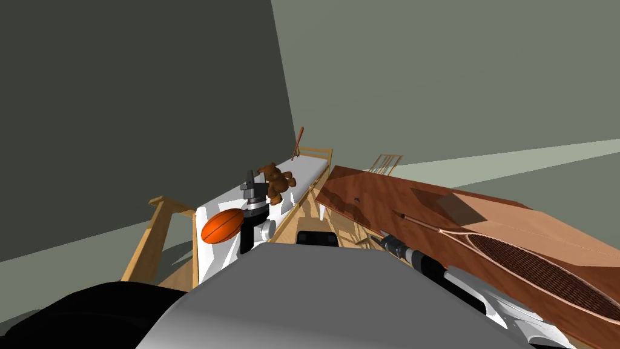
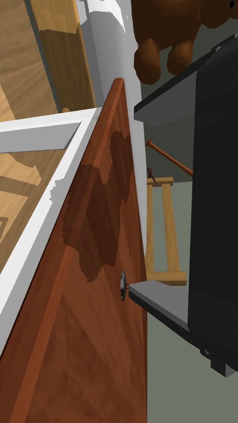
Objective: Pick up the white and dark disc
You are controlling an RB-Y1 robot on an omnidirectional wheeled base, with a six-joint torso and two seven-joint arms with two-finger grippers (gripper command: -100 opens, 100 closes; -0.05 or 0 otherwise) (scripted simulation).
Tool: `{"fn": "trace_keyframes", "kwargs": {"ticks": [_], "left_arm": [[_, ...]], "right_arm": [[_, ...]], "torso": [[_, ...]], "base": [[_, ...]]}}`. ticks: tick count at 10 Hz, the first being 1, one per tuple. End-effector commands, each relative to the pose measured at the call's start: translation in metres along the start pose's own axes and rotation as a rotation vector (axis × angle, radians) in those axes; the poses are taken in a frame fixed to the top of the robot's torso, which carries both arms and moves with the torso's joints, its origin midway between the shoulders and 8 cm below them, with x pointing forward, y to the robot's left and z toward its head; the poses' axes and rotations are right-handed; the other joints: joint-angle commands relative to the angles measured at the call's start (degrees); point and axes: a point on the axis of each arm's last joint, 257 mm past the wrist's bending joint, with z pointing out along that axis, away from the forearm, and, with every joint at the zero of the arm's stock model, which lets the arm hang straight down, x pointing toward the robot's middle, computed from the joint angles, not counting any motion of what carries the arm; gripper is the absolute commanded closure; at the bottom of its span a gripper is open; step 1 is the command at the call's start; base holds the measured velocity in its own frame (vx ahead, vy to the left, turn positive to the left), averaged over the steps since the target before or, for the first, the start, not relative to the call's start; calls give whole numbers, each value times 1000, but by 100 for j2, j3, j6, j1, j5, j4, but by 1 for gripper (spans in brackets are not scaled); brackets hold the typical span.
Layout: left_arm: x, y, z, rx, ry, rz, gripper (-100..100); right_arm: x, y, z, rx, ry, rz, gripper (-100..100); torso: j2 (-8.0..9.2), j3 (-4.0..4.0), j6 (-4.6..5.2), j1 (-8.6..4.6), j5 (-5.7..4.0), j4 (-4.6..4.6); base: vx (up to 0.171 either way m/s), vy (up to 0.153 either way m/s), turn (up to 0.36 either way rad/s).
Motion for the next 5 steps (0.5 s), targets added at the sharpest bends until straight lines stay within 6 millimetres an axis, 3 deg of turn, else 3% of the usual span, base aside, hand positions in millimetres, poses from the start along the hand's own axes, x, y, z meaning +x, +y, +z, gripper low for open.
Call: {"fn": "trace_keyframes", "kwargs": {"ticks": [1,2,3,5], "left_arm": [[0,0,0,0,0,0,0],[0,0,0,0,0,0,0],[0,0,0,0,0,0,0],[0,0,0,0,0,0,0]], "right_arm": [[19,-15,-11,25,50,-23,-100],[21,-17,-12,30,55,-21,-100],[40,-36,-27,52,123,-71,-100],[45,-40,-31,62,134,-67,-100]], "torso": [[0,0,0,0,0,0],[3,1,8,-1,-1,0],[9,4,10,0,-2,1],[5,2,9,2,-1,0]], "base": [[24,-4,157],[10,-3,-34],[19,15,303],[18,-1,95]]}}
